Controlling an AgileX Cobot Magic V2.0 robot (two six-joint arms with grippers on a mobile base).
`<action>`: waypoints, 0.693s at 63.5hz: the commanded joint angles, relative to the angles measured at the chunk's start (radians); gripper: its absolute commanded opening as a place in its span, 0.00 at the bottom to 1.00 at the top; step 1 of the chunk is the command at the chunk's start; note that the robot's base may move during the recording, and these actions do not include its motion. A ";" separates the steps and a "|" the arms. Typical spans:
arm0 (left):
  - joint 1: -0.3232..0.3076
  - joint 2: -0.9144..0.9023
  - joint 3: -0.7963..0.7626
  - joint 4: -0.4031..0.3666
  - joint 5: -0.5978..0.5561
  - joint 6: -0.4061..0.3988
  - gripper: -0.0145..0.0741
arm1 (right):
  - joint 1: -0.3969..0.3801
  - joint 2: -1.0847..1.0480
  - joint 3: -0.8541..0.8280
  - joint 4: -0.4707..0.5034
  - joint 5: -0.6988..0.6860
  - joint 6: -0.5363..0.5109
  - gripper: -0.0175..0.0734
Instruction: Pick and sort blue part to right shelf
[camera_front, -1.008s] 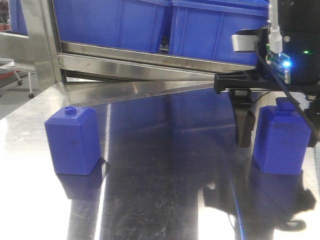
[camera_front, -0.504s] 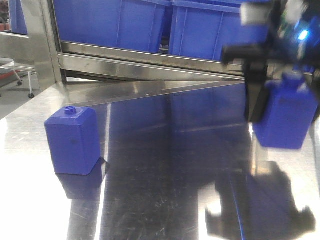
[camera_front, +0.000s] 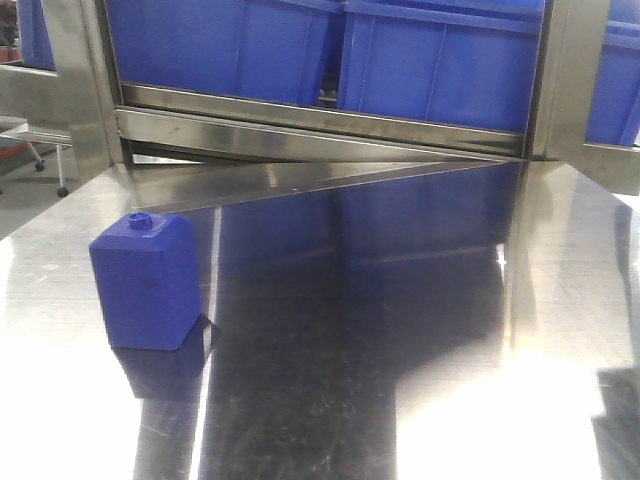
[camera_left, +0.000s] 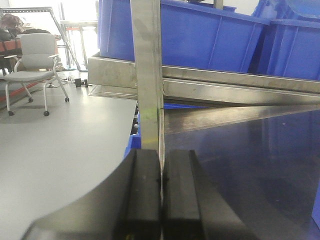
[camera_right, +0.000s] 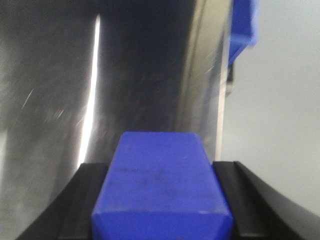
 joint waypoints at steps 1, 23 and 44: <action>-0.001 -0.020 0.024 -0.006 -0.080 -0.002 0.30 | -0.046 -0.108 0.054 -0.016 -0.205 -0.028 0.66; -0.001 -0.020 0.024 -0.006 -0.080 -0.002 0.30 | -0.056 -0.525 0.290 -0.038 -0.356 -0.027 0.66; -0.001 -0.020 0.024 -0.006 -0.080 -0.002 0.30 | -0.056 -0.738 0.316 -0.038 -0.344 -0.027 0.66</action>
